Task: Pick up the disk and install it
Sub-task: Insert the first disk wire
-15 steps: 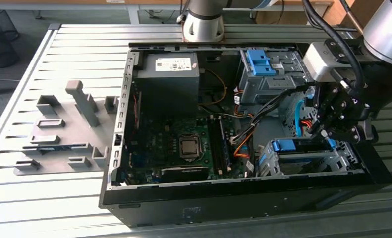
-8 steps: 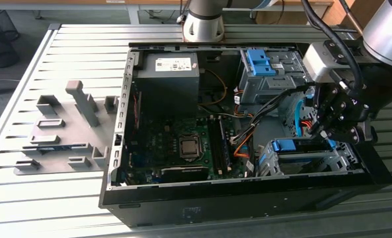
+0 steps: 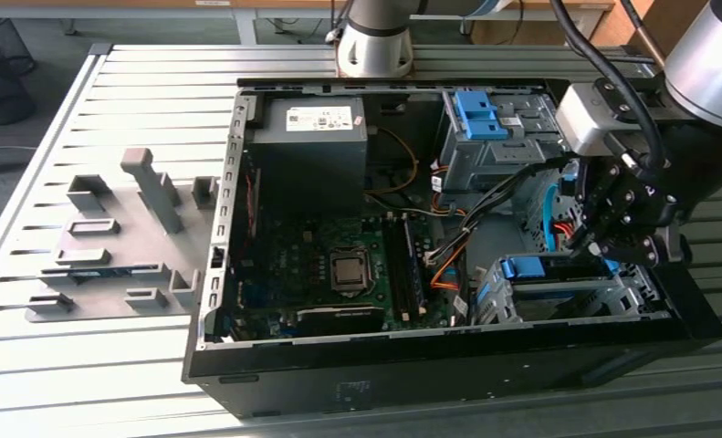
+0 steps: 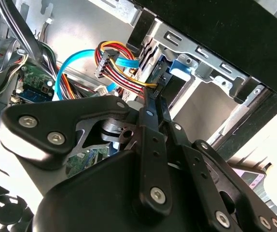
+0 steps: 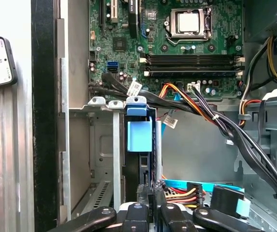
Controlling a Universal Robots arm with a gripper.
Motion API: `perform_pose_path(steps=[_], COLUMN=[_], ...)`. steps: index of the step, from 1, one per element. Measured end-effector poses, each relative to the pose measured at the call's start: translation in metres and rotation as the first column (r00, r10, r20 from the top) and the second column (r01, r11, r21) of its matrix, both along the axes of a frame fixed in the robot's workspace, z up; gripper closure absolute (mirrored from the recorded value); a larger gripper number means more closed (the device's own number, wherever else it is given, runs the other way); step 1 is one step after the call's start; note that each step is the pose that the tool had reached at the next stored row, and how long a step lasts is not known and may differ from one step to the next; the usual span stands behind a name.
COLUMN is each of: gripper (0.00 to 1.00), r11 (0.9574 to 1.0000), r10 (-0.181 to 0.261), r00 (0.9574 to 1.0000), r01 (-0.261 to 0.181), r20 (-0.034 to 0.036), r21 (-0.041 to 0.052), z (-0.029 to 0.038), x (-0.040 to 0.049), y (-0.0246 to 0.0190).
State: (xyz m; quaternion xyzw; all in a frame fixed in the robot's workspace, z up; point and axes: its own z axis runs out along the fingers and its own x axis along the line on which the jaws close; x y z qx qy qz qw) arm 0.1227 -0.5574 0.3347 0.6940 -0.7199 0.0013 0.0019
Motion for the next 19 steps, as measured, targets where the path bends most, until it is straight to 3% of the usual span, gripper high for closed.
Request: perform_pose_path(steps=[19], gripper=[0.84], r11=[1.0], r10=[0.01], r00=[1.0], r01=[-0.01], r20=[0.0], r21=[0.0005], z=[0.0012], x=[0.0], y=[-0.0006])
